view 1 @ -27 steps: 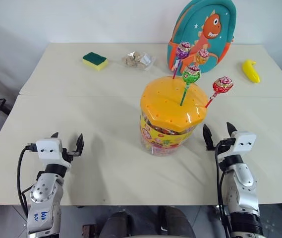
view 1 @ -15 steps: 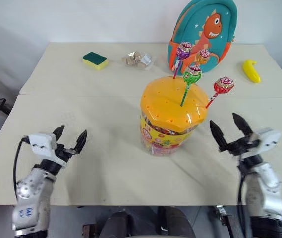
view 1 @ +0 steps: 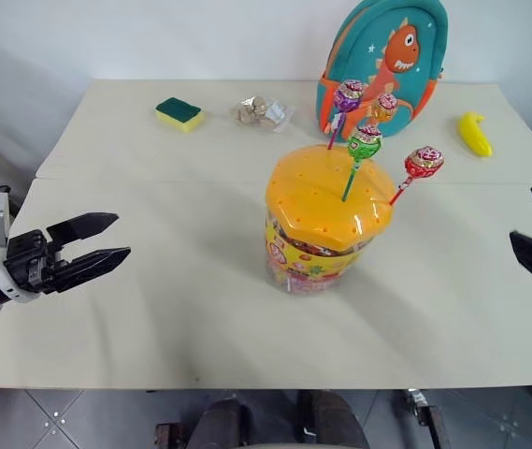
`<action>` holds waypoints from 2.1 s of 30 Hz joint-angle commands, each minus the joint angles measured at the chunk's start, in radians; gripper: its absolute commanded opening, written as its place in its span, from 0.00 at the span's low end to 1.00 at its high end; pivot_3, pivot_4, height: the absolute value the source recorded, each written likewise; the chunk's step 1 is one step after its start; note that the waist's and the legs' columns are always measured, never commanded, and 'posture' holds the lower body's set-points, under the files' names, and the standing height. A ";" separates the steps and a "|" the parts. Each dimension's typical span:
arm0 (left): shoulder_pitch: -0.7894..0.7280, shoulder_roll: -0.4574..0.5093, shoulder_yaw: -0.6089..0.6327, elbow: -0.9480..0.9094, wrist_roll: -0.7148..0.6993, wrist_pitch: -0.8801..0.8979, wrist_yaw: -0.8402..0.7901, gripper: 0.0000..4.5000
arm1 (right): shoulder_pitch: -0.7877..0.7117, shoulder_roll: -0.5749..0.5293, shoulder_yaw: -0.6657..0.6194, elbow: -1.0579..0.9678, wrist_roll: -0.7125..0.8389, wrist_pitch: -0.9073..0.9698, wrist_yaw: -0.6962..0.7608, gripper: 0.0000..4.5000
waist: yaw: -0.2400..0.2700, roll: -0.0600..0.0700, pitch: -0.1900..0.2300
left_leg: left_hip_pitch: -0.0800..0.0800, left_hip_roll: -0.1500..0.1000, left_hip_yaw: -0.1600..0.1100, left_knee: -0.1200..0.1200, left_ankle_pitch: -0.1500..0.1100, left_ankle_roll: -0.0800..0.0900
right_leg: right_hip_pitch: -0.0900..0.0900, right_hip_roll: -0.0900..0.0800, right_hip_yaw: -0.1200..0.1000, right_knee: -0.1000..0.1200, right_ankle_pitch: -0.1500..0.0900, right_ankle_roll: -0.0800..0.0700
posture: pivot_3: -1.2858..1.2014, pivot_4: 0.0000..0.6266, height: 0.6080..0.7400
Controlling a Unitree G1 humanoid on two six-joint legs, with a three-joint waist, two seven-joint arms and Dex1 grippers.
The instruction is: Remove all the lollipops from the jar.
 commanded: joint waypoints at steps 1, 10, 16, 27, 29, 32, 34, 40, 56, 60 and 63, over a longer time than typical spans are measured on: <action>-0.106 -0.055 -0.075 -0.106 -0.015 -0.032 0.030 0.97 | -0.027 0.038 -0.008 -0.006 -0.030 -0.049 0.029 1.00 | 0.007 0.000 0.000 | 0.000 0.000 0.000 0.000 0.000 0.000 | 0.000 0.000 0.000 0.000 0.000 0.000 | 0.52 0.24 1.00; -0.495 -0.214 -0.349 -0.223 -0.071 0.088 0.156 0.97 | -0.095 0.096 0.004 0.025 -0.019 -0.031 0.037 1.00 | 0.017 0.000 0.000 | 0.000 -0.002 0.002 0.001 0.001 -0.001 | -0.001 0.003 0.000 0.006 0.001 0.001 | 0.52 0.24 1.00; -0.635 -0.354 -0.548 -0.224 0.050 0.110 0.254 0.97 | -0.103 0.146 0.029 0.022 -0.060 -0.062 0.025 1.00 | 0.018 0.000 0.000 | 0.000 -0.004 0.004 0.003 0.003 0.001 | 0.000 0.006 0.001 0.007 0.002 0.003 | 0.52 0.24 1.00; -0.755 -0.545 -0.643 -0.086 0.230 0.091 0.376 0.94 | -0.045 0.189 0.009 -0.084 -0.041 -0.056 -0.042 1.00 | 0.020 0.000 0.000 | 0.000 -0.005 0.004 0.002 0.004 0.001 | 0.000 0.006 0.002 0.007 0.002 0.004 | 0.52 0.24 1.00; -0.764 -0.569 -0.640 -0.080 0.220 0.099 0.371 0.86 | -0.035 0.190 0.007 -0.097 -0.035 -0.055 -0.052 1.00 | 0.022 0.000 0.000 | 0.000 -0.005 0.003 0.002 0.005 0.001 | 0.000 0.006 0.002 0.007 0.002 0.004 | 0.52 0.24 1.00; -0.776 -0.601 -0.639 -0.069 0.208 0.099 0.347 0.66 | -0.025 0.192 0.009 -0.111 -0.028 -0.053 -0.063 1.00 | 0.029 0.000 0.000 | 0.000 -0.007 0.002 0.003 0.005 0.002 | 0.001 0.005 0.002 0.007 0.003 0.005 | 0.52 0.24 1.00; -0.778 -0.606 -0.633 -0.066 0.211 0.108 0.344 0.51 | -0.024 0.189 0.007 -0.119 -0.018 -0.049 -0.067 1.00 | 0.029 0.000 0.000 | 0.000 -0.007 0.003 0.003 0.005 0.002 | 0.001 0.004 0.002 0.006 0.003 0.005 | 0.52 0.24 1.00; -0.771 -0.607 -0.590 -0.069 0.163 0.155 0.336 0.11 | -0.016 0.177 0.006 -0.145 0.022 -0.033 -0.060 1.00 | 0.029 0.000 0.000 | 0.000 -0.007 0.003 0.003 0.005 0.002 | 0.001 0.005 0.002 0.006 0.003 0.005 | 0.52 0.24 1.00; -0.688 -0.316 -0.253 0.047 -0.153 0.313 0.080 0.01 | -0.101 0.169 0.061 -0.116 0.041 -0.017 -0.010 1.00 | 0.018 0.000 0.000 | 0.000 -0.007 0.001 0.003 0.006 0.002 | 0.001 0.004 0.000 0.006 0.003 0.005 | 0.52 0.24 1.00; -0.559 -0.199 -0.168 0.047 -0.090 0.309 0.150 0.01 | -0.125 0.165 0.096 -0.107 -0.015 -0.050 0.049 1.00 | 0.016 0.000 0.000 | 0.000 -0.006 0.001 0.002 0.006 0.001 | 0.000 0.004 0.000 0.006 0.003 0.005 | 0.52 0.24 1.00; -0.360 -0.074 -0.111 0.134 0.067 0.237 0.173 0.01 | -0.146 0.158 0.128 -0.095 -0.071 -0.092 0.108 1.00 | 0.006 0.000 0.000 | 0.000 -0.006 0.001 0.001 0.006 0.001 | 0.000 0.004 0.001 0.006 0.003 0.005 | 0.52 0.24 1.00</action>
